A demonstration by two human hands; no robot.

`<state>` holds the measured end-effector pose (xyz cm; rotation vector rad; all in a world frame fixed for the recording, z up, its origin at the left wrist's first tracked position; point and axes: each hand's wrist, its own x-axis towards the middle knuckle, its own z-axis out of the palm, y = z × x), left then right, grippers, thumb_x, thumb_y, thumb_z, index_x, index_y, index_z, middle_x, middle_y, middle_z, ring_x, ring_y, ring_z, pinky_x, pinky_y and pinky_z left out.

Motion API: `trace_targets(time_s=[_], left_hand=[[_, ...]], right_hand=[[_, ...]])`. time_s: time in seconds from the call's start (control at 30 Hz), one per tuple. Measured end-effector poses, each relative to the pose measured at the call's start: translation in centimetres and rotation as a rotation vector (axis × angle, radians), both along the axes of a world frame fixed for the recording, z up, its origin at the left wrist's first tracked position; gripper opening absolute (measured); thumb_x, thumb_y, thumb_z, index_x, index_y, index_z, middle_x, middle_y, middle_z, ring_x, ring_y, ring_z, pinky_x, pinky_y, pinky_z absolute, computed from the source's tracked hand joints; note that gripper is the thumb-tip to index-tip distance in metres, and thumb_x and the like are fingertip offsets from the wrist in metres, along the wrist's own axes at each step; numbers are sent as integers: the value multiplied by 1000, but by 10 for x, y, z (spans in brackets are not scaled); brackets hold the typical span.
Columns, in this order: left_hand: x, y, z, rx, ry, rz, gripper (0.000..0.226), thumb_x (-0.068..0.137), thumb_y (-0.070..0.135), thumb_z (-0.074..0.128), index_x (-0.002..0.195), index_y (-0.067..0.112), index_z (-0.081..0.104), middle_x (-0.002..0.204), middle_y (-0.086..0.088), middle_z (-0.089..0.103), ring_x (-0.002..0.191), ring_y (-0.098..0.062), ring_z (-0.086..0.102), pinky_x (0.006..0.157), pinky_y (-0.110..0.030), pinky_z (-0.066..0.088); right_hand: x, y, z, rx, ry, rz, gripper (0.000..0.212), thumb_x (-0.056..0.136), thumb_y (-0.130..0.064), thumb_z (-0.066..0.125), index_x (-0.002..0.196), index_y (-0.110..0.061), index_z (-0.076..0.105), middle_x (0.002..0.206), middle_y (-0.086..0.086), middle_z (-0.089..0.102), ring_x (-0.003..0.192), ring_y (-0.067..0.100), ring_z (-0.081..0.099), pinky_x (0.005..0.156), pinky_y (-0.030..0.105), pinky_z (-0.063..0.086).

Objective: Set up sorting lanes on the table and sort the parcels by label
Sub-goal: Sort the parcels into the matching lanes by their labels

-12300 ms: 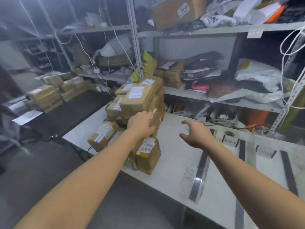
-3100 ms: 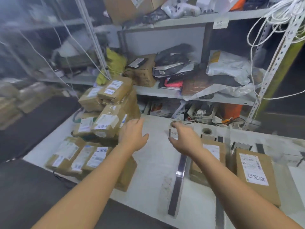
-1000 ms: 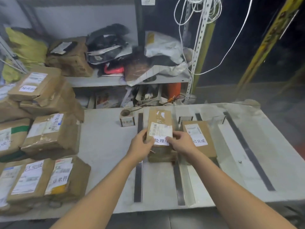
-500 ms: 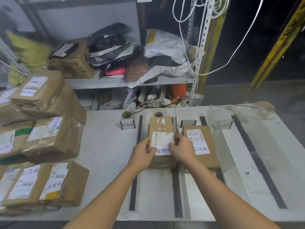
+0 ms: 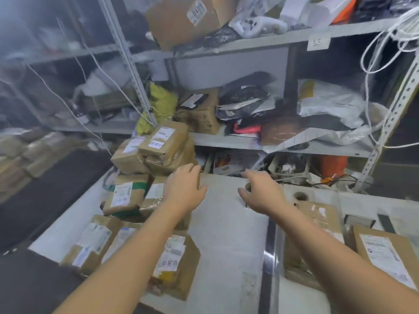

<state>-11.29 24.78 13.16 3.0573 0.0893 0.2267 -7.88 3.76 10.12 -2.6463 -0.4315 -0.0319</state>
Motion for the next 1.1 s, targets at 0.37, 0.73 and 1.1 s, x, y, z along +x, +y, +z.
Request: trace_targets(time_s=[0.37, 0.73, 1.1], left_hand=[[90, 221, 25, -20, -3, 88, 46, 91, 47, 52, 130, 22, 50, 128, -1, 56, 117, -25, 53, 79, -38, 48], [211, 307, -21, -454, 265, 58, 77, 92, 46, 55, 153, 11, 22, 152, -14, 34, 136, -36, 37, 109, -45, 36], [215, 295, -37, -817, 15, 141, 57, 88, 19, 68, 140, 9, 45, 137, -9, 49, 124, -27, 47, 90, -29, 35]], right_hand=[[80, 202, 22, -45, 44, -43, 48, 93, -35, 53, 140, -24, 48, 142, -5, 52, 131, 21, 44, 95, 44, 49], [162, 329, -2, 389, 318, -284, 46, 92, -39, 63, 131, -18, 54, 119, -3, 64, 111, 19, 59, 92, 33, 49], [168, 339, -23, 650, 311, -504, 57, 80, -25, 76, 134, -16, 59, 128, -5, 64, 116, 16, 61, 98, 39, 53]])
